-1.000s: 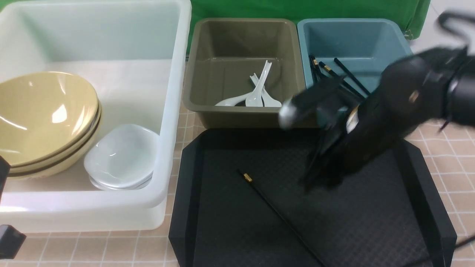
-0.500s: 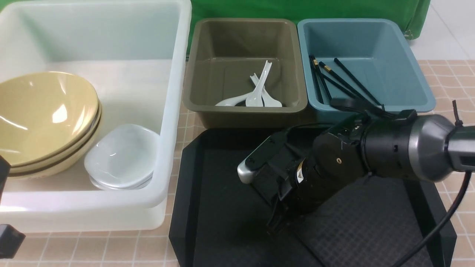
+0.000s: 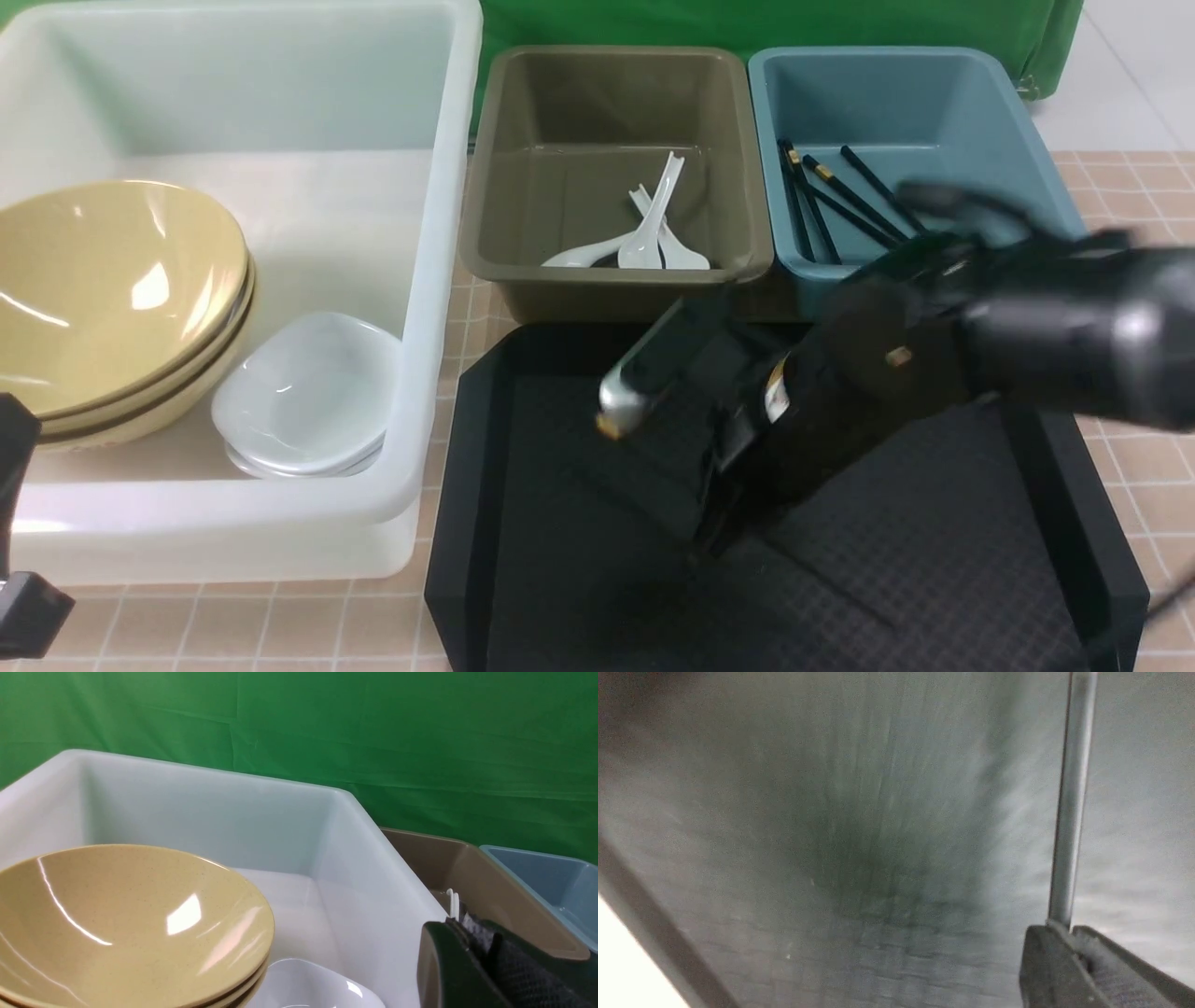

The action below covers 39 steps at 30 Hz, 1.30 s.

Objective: On brown table put chopsticks spoon bowls plates into blue grey white boxes.

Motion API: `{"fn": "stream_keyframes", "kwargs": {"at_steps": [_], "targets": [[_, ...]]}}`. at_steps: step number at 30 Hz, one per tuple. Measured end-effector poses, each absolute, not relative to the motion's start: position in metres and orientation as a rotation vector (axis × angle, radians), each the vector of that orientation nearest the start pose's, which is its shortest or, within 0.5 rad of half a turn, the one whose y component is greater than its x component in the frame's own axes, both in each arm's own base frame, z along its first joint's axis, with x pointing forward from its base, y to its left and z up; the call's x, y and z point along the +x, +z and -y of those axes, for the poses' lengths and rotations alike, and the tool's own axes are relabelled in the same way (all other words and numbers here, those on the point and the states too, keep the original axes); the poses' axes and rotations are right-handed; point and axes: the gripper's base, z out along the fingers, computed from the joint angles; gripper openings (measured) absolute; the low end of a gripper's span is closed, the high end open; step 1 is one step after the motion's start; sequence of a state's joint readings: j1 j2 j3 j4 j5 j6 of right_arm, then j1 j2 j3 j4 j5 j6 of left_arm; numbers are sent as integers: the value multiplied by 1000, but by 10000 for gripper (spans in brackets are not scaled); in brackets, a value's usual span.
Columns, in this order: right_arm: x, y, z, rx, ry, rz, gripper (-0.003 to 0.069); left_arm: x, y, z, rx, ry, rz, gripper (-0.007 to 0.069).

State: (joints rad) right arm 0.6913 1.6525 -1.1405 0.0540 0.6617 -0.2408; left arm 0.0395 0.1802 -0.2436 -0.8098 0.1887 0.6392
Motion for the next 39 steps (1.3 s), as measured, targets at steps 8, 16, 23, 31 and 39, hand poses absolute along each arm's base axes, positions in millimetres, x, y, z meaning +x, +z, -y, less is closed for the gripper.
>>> {"fn": "stream_keyframes", "kwargs": {"at_steps": [8, 16, 23, 31, 39], "targets": [[280, 340, -170, -863, 109, -1850, 56, 64, 273, 10, -44, -197, -1554, 6], [369, 330, -125, -477, 79, -1504, 86, 64, 273, 10, -42, -196, -1554, 6], [398, 279, -105, -232, 209, -1801, 304, 64, 274, 8, -27, -154, -1536, 6], [325, 378, -83, -253, 152, -1699, 232, 64, 274, 8, -26, -155, -1537, 6], [173, 387, -49, -363, 57, -1476, 37, 64, 274, 8, -26, -155, -1537, 6]]}}
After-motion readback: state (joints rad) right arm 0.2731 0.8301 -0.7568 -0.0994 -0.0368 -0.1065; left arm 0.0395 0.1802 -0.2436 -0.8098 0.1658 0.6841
